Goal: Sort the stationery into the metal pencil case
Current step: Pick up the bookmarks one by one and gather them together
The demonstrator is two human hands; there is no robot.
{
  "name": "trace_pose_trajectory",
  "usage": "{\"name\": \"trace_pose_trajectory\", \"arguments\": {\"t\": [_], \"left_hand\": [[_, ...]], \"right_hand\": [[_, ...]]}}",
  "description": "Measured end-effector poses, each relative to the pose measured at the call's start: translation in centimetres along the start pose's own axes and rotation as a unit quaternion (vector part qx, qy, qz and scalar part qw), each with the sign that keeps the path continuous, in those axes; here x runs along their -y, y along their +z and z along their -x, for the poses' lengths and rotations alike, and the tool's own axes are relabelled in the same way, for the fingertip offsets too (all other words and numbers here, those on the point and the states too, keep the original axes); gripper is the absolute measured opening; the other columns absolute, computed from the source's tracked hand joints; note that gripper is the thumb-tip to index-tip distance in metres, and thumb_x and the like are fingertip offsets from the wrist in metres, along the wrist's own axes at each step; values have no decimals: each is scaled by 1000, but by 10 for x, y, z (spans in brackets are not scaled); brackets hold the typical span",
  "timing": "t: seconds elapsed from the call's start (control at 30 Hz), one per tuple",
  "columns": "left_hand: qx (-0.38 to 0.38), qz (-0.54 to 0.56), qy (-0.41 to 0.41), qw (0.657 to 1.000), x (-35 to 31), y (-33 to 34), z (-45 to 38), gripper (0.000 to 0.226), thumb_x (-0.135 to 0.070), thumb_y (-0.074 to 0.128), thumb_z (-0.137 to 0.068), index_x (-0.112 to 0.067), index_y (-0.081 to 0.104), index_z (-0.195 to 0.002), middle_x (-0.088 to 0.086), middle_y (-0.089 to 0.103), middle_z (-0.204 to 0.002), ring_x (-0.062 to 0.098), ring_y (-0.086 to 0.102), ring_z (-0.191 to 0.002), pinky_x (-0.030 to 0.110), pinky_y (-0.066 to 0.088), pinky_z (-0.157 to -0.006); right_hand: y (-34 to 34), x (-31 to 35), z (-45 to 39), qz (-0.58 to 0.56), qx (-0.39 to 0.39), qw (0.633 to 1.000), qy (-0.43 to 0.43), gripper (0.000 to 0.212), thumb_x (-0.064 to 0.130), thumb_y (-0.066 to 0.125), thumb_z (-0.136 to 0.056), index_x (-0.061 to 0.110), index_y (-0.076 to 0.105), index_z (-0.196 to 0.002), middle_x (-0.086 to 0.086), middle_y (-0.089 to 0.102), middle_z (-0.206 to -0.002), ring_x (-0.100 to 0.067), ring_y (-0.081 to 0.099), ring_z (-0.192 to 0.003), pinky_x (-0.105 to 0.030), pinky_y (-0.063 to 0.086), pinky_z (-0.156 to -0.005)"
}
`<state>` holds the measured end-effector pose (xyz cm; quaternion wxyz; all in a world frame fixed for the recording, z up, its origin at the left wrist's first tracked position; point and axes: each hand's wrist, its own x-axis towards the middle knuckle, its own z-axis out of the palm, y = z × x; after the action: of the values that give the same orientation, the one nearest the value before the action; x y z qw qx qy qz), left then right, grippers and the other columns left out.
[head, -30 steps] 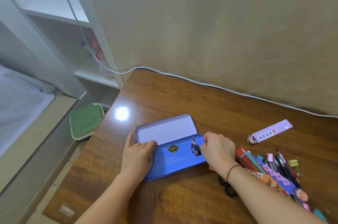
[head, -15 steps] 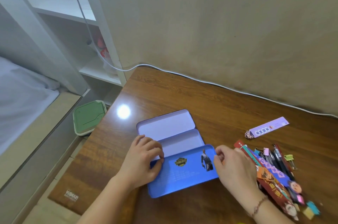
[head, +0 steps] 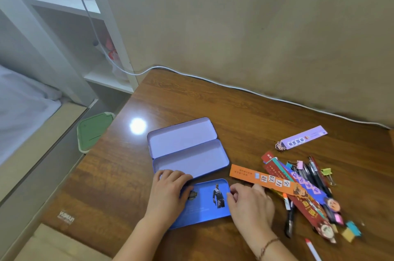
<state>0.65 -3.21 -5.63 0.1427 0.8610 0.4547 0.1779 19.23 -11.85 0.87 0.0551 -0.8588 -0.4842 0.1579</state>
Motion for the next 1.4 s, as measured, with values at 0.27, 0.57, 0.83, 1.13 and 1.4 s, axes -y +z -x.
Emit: {"name": "trace_pose_trajectory", "arguments": {"t": [0.27,0.57,0.83,1.13,1.4], "left_hand": [[-72,-50,14,996,-2,10,11,19,-40,55,-85,-27,68,-81,-14,65,-78,19,60,-76,36,40,-85],[-99,89,-17,991,-151,34,-59,21,-32,57,-91,-26,68,-108,-8,69,-110,22,58,-104,43,46,-92],[14,-117,49,992,-181,68,-68,44,-29,51,-98,-34,42,-141,-7,49,-144,22,36,-135,52,26,-113],[32,-129,53,990,-164,74,-57,29,-35,43,-100,-37,52,-128,-11,60,-130,18,47,-127,51,24,-109],[44,-100,63,992,-162,71,-57,24,-47,51,-96,-37,58,-116,-12,61,-120,15,51,-118,45,28,-105]], "right_hand": [[4,-44,2,-17,-132,983,-124,17,51,68,-79,36,72,-86,20,63,-70,-6,50,-73,-21,40,-50],[-6,-184,9,-54,-356,932,-49,16,41,61,-78,31,73,-82,9,66,-72,-17,50,-75,-22,38,-52],[15,-222,9,-58,-378,922,-64,20,37,75,-77,28,73,-95,10,71,-91,-10,42,-83,-26,38,-58],[6,-223,24,-13,-274,961,-19,45,70,51,-79,39,64,-109,20,57,-110,-12,41,-103,-31,43,-82],[2,-218,25,10,-226,974,-15,53,80,50,-70,42,60,-105,20,52,-110,-8,38,-102,-29,36,-73]]}}
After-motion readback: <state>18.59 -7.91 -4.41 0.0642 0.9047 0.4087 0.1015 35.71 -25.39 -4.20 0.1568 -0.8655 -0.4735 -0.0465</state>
